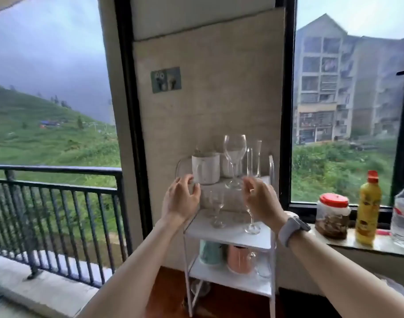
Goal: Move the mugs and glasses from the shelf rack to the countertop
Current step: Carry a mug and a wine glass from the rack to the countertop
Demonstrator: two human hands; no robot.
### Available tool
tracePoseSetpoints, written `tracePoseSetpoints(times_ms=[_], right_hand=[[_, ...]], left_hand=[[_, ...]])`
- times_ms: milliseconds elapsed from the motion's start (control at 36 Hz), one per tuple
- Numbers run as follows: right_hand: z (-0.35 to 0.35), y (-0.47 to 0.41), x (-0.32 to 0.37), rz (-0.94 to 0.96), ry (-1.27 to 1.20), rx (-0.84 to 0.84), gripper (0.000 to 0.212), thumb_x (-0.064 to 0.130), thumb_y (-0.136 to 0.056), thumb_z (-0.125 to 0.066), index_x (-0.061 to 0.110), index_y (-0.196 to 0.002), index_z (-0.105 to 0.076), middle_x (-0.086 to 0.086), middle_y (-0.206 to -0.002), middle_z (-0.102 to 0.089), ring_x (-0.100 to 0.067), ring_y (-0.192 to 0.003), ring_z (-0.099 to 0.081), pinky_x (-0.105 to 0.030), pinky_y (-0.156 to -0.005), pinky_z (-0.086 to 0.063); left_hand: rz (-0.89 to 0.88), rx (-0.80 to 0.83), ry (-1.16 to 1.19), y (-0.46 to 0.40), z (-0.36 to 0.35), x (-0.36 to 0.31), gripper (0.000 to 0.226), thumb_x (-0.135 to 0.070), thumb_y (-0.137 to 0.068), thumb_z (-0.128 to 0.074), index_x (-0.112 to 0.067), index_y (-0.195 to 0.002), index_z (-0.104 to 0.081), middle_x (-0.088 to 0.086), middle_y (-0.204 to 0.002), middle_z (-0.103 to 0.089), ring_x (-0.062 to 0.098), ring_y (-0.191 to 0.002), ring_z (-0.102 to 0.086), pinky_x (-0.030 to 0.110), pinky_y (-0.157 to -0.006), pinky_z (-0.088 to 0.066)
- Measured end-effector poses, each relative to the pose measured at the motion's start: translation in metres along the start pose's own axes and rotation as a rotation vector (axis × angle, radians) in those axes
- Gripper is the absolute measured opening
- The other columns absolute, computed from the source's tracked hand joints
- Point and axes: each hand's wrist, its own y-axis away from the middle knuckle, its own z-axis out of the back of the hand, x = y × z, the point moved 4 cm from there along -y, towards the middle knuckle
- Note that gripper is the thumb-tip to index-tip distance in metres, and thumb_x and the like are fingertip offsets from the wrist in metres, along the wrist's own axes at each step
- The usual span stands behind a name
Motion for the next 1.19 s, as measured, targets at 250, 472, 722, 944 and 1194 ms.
tracePoseSetpoints(times_ms=[250, 472, 722, 944, 1194], right_hand=[[-0.048, -0.075, -0.014, -0.163, -0.059, -0.001, 0.014, 0.020, -0.093, -0.047, 0.010, -0.088, -0.055, -0.014, -0.089, -0.063, -0.032, -0.081, -0.058, -0.038, -0.072, -0.046], [-0.067, -0.090, -0.030, -0.266, -0.147, -0.077, 0.026, 0.020, -0.093, -0.045, -0.004, -0.101, -0.053, -0.026, -0.106, -0.063, -0.042, -0.098, -0.056, -0.046, -0.082, -0.045], [-0.055, -0.083, -0.017, -0.121, -0.320, -0.132, 0.015, 0.015, -0.092, -0.045, 0.004, -0.090, -0.055, -0.013, -0.080, -0.066, -0.033, -0.076, -0.061, -0.047, -0.071, -0.051], [-0.049, -0.034, 0.018, 0.006, -0.534, 0.057, 0.019, 0.015, -0.092, -0.046, 0.021, -0.074, -0.049, 0.002, -0.068, -0.061, -0.025, -0.068, -0.060, -0.050, -0.069, -0.054], [-0.087, 0.116, 0.050, 0.051, -0.737, 0.454, 0.017, 0.015, -0.090, -0.052, 0.018, -0.074, -0.051, 0.000, -0.067, -0.063, -0.017, -0.063, -0.059, -0.033, -0.062, -0.047]], left_hand=[[0.091, 0.002, 0.198, -0.080, -0.060, 0.032, 0.039, -0.046, -0.092, -0.041, -0.011, -0.085, -0.055, 0.006, -0.089, -0.065, 0.031, -0.090, -0.060, 0.031, -0.070, -0.040], [0.185, -0.023, 0.593, -0.089, -0.087, 0.029, 0.028, -0.029, -0.096, -0.042, -0.005, -0.085, -0.054, -0.001, -0.065, -0.054, 0.017, -0.064, -0.050, 0.035, -0.067, -0.043], [0.169, -0.103, 0.751, -0.084, -0.057, 0.021, 0.026, -0.027, -0.098, -0.038, -0.018, -0.076, -0.050, -0.005, -0.062, -0.040, 0.009, -0.055, -0.036, 0.023, -0.054, -0.034], [0.064, -0.221, 0.577, -0.020, 0.010, 0.016, 0.028, -0.025, -0.098, -0.036, -0.022, -0.074, -0.050, -0.005, -0.063, -0.043, -0.002, -0.051, -0.044, 0.006, -0.048, -0.036], [0.319, -0.413, 0.379, 0.172, 0.076, 0.031, 0.024, -0.020, -0.097, -0.039, -0.023, -0.079, -0.054, -0.010, -0.066, -0.048, -0.003, -0.057, -0.048, 0.006, -0.051, -0.038]])
